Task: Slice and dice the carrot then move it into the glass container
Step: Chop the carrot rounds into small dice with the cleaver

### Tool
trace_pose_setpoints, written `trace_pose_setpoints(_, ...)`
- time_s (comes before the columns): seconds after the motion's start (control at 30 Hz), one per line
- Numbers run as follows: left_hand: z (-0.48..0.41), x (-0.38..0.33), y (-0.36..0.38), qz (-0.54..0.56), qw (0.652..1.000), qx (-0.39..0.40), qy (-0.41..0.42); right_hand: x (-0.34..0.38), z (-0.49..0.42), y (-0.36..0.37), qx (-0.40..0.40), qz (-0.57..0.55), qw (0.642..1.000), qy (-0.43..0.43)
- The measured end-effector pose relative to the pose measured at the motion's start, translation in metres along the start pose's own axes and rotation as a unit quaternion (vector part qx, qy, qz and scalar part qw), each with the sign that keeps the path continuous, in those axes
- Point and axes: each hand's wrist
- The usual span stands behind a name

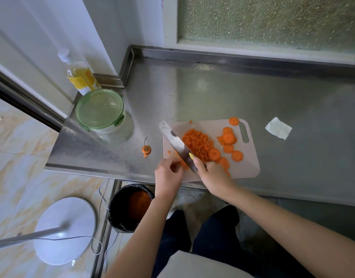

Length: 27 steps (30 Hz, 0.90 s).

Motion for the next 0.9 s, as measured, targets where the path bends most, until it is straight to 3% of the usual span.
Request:
trace_pose_setpoints(0.63, 0.0, -0.003, 0.002, -0.019, 1.0, -0.01, 0.002, 0.004, 0.003, 0.017, -0.02, 0.071, 0.997, -0.02)
trace_pose_setpoints(0.9, 0.001, -0.003, 0.002, -0.015, 1.0, -0.004, -0.001, 0.01, -0.006, 0.021, -0.016, 0.033, 0.999, -0.026)
Point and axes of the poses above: each hand's wrist, its own z-axis away from the middle knuckle, its own y-axis out of the palm, x = y × z, and after that the axes turned 4 degrees about -x, right-handed
